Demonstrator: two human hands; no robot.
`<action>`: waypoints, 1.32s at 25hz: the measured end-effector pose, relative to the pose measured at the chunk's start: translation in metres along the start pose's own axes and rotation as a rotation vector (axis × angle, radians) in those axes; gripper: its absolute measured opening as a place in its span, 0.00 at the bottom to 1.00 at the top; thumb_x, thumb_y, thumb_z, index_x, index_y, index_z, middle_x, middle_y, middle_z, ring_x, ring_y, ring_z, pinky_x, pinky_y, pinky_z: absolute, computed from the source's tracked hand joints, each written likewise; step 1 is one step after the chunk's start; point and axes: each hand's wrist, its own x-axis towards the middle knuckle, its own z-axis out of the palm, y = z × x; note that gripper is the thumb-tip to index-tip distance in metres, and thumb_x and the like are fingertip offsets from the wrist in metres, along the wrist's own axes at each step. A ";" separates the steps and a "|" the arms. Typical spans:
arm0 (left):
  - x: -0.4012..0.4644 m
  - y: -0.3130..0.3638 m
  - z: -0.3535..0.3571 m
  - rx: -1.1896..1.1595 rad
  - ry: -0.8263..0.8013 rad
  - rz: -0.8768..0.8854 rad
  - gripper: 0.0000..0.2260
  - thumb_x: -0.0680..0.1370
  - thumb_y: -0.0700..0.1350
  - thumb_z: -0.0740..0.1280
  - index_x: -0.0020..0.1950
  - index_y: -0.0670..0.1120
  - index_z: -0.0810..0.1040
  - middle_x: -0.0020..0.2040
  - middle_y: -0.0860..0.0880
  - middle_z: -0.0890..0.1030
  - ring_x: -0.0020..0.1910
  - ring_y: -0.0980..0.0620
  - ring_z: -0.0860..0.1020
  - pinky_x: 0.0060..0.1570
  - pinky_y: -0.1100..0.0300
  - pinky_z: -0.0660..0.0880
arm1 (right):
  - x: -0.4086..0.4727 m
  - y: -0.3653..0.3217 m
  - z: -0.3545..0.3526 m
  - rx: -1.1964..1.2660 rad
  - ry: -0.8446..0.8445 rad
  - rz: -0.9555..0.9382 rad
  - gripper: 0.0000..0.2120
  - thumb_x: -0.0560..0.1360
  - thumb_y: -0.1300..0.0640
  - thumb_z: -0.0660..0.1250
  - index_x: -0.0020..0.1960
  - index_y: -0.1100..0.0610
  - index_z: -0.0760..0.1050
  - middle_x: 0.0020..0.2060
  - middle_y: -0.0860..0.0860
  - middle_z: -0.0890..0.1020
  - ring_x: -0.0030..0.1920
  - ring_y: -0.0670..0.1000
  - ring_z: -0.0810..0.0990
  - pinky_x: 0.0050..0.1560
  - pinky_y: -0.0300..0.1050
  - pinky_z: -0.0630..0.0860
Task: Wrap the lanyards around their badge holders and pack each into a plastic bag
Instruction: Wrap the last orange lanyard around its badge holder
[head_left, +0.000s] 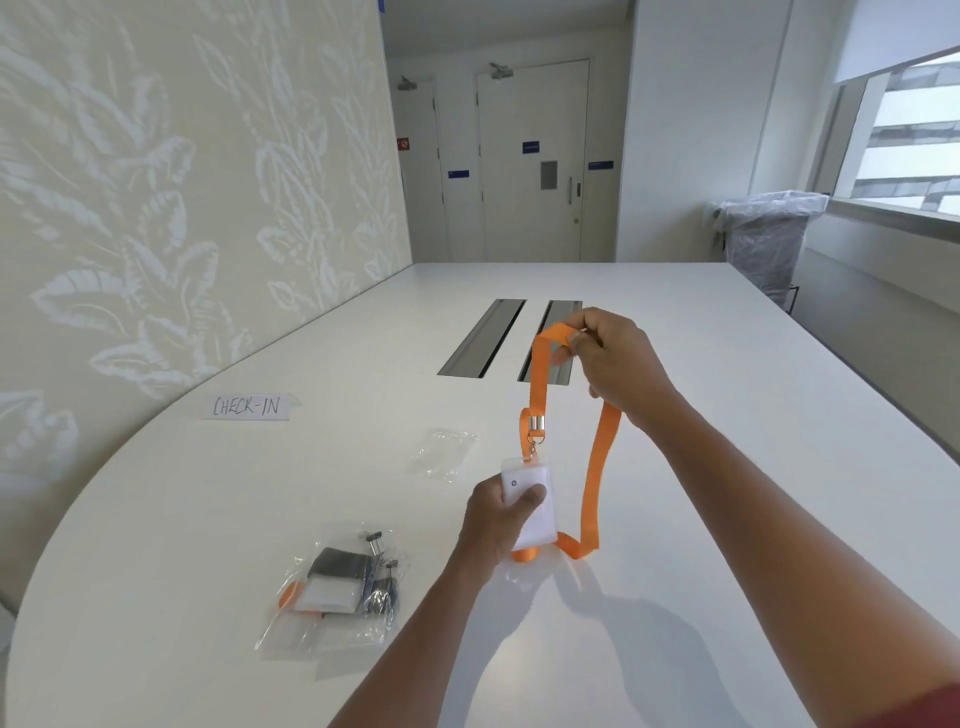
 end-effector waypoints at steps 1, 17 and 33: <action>0.000 0.001 -0.005 0.028 0.038 0.029 0.14 0.74 0.52 0.74 0.53 0.44 0.81 0.47 0.44 0.85 0.48 0.44 0.83 0.48 0.48 0.81 | 0.002 0.007 -0.001 -0.063 0.022 0.048 0.12 0.78 0.62 0.58 0.48 0.52 0.79 0.40 0.46 0.86 0.30 0.43 0.75 0.34 0.45 0.75; 0.013 0.086 -0.057 0.868 0.135 0.392 0.26 0.79 0.66 0.61 0.32 0.49 0.62 0.27 0.52 0.69 0.29 0.50 0.69 0.29 0.58 0.60 | -0.044 0.066 0.048 0.360 -0.386 0.135 0.16 0.83 0.47 0.61 0.58 0.56 0.82 0.53 0.52 0.85 0.53 0.48 0.80 0.58 0.46 0.73; 0.005 0.073 -0.075 -0.511 -0.094 0.006 0.15 0.72 0.39 0.76 0.58 0.42 0.82 0.49 0.47 0.86 0.46 0.50 0.82 0.38 0.63 0.78 | -0.054 0.076 0.058 0.626 -0.129 0.329 0.13 0.84 0.56 0.59 0.47 0.57 0.79 0.28 0.50 0.72 0.26 0.47 0.65 0.28 0.42 0.67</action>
